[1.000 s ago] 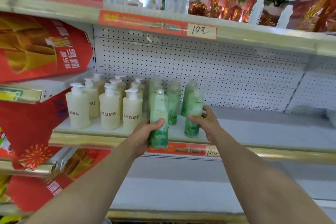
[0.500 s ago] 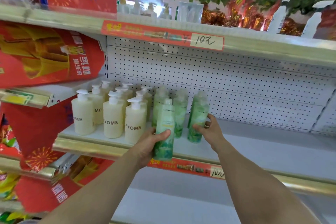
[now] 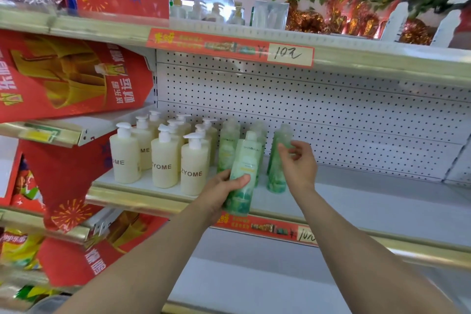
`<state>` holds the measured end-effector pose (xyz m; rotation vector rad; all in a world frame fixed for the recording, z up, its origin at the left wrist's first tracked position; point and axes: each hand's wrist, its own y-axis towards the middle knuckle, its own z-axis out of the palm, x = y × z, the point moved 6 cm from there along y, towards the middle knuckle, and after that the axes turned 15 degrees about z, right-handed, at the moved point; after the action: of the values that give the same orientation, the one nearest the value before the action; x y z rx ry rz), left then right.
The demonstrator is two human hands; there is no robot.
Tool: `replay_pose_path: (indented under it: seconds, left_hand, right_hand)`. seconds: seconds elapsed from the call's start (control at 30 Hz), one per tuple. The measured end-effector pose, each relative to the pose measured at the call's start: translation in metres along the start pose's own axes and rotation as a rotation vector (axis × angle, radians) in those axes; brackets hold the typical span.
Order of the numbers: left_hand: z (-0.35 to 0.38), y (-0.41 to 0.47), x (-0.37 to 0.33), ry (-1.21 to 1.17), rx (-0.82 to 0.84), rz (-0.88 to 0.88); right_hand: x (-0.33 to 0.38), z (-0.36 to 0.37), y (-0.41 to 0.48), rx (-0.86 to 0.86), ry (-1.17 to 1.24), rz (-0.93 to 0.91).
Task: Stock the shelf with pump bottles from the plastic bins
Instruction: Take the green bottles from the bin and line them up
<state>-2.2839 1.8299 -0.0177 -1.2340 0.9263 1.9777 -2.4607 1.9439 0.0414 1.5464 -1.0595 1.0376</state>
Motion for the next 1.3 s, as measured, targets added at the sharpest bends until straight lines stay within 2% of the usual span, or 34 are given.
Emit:
replay_pose_path:
  seconds: [0.07, 0.2, 0.3, 0.43, 0.5, 0.57, 0.63, 0.73, 0.87, 1.3]
  left_hand:
    - [0.004, 0.003, -0.005, 0.014, -0.019, 0.022]
    - [0.011, 0.006, -0.014, -0.003, -0.012, 0.06]
    - [0.007, 0.005, -0.02, 0.006, 0.007, 0.08]
    - [-0.011, 0.003, -0.032, 0.167, -0.012, 0.139]
    - [-0.03, 0.006, -0.044, 0.326, -0.142, 0.257]
    - [-0.057, 0.004, -0.064, 0.5, -0.358, 0.419]
    - [-0.077, 0.002, -0.079, 0.698, -0.454, 0.523]
    - [-0.092, 0.008, -0.08, 0.921, -0.345, 0.524]
    - [-0.1, 0.008, -0.067, 0.924, -0.192, 0.525]
    - [-0.109, 0.012, -0.054, 0.974, -0.169, 0.613]
  right_hand:
    - [0.021, 0.008, -0.016, 0.063, 0.007, -0.054]
    - [0.034, 0.043, -0.041, 0.581, 0.058, 0.153]
    - [0.04, 0.053, -0.046, 0.708, 0.08, 0.162]
    - [0.043, 0.067, -0.047, 0.7, 0.084, 0.177]
    - [0.044, 0.076, -0.046, 0.669, 0.095, 0.179]
    - [0.043, 0.083, -0.046, 0.639, 0.069, 0.17]
    - [0.041, 0.089, -0.047, 0.622, 0.026, 0.164]
    - [0.034, 0.099, -0.052, 0.632, -0.031, 0.134]
    - [0.028, 0.111, -0.057, 0.627, -0.062, 0.106]
    - [0.024, 0.12, -0.061, 0.571, -0.19, 0.076]
